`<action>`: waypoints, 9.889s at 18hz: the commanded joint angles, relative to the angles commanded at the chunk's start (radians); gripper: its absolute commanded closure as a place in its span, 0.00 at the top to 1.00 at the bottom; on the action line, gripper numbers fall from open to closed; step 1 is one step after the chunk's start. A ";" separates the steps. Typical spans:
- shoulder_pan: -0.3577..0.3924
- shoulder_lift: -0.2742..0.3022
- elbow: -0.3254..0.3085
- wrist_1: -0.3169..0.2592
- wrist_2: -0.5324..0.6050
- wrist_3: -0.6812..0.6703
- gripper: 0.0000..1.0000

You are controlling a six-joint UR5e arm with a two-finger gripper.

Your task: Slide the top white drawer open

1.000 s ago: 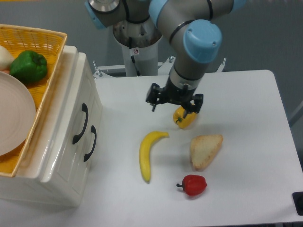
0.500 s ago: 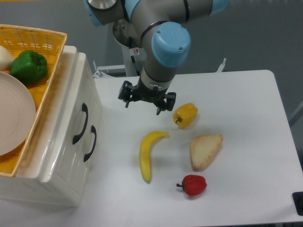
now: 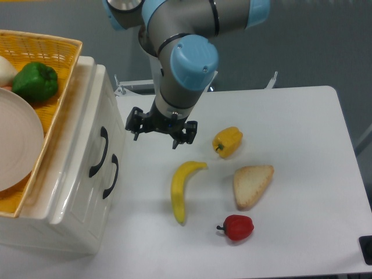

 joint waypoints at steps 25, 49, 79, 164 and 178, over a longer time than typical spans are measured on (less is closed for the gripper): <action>-0.081 -0.035 0.003 0.015 -0.049 -0.051 1.00; -0.098 -0.061 -0.017 0.043 -0.041 -0.048 1.00; -0.115 -0.054 -0.018 0.066 0.043 0.006 1.00; 0.112 -0.104 0.029 0.055 0.097 0.166 1.00; 0.155 -0.106 0.022 0.058 -0.008 0.167 1.00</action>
